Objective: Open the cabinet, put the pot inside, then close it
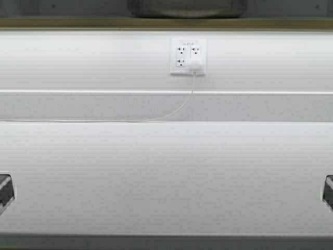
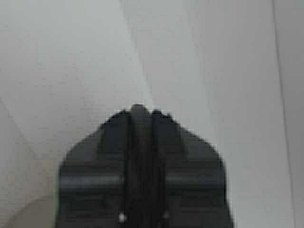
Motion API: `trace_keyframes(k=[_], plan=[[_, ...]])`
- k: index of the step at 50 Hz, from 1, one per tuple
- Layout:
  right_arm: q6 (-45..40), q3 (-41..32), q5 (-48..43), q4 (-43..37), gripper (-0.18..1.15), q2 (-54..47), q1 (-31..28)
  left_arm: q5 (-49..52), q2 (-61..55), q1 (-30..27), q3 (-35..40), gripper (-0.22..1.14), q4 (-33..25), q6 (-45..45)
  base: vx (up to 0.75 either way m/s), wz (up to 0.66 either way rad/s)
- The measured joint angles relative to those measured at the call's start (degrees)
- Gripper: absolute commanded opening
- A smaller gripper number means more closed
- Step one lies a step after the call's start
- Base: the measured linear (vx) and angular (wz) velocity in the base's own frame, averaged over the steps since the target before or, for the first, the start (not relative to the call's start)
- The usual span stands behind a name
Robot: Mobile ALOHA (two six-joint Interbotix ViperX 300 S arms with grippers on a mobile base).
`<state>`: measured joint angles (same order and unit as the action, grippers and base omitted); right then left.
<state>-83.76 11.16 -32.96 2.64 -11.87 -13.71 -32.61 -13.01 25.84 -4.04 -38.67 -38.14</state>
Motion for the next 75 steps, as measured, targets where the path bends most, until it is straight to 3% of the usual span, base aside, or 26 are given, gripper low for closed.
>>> trace_keyframes(k=[3,7,26,35,46,55,67,75], plan=[[-0.8,0.8,-0.1,-0.2,0.96,0.5,-0.1,-1.6,0.3,0.1,-0.8,0.87,0.0,-1.1,0.01,0.0],[-1.7,1.7,-0.6,-1.1,1.0,1.5,-0.3,-3.3,0.3,0.2,-1.4,1.07,0.0,-2.9,0.0,-0.01],[2.8,3.3,-1.0,-6.5,0.99,3.5,-0.9,-5.2,1.1,0.4,-1.6,1.02,0.0,-7.0,0.0,0.0],[3.0,5.9,-1.0,-6.5,0.99,5.1,-0.4,-6.8,2.9,0.6,-5.3,1.02,0.1,-7.7,0.0,0.0],[3.7,9.6,-1.0,-5.2,0.99,8.2,3.1,-9.0,6.9,-0.6,-11.4,1.02,0.2,-8.4,0.0,0.0],[3.8,10.6,-1.1,-3.6,0.99,9.4,7.8,-9.1,9.1,-5.3,-14.2,1.02,0.2,-9.5,0.0,0.0],[3.8,12.9,-1.1,-1.1,0.98,11.2,10.1,-9.1,10.5,-6.2,-16.3,1.02,0.5,-9.5,0.0,0.0],[6.1,15.6,-1.1,3.1,0.91,14.2,11.0,-9.1,12.1,-6.3,-19.2,0.94,5.8,-8.6,0.0,0.0]])
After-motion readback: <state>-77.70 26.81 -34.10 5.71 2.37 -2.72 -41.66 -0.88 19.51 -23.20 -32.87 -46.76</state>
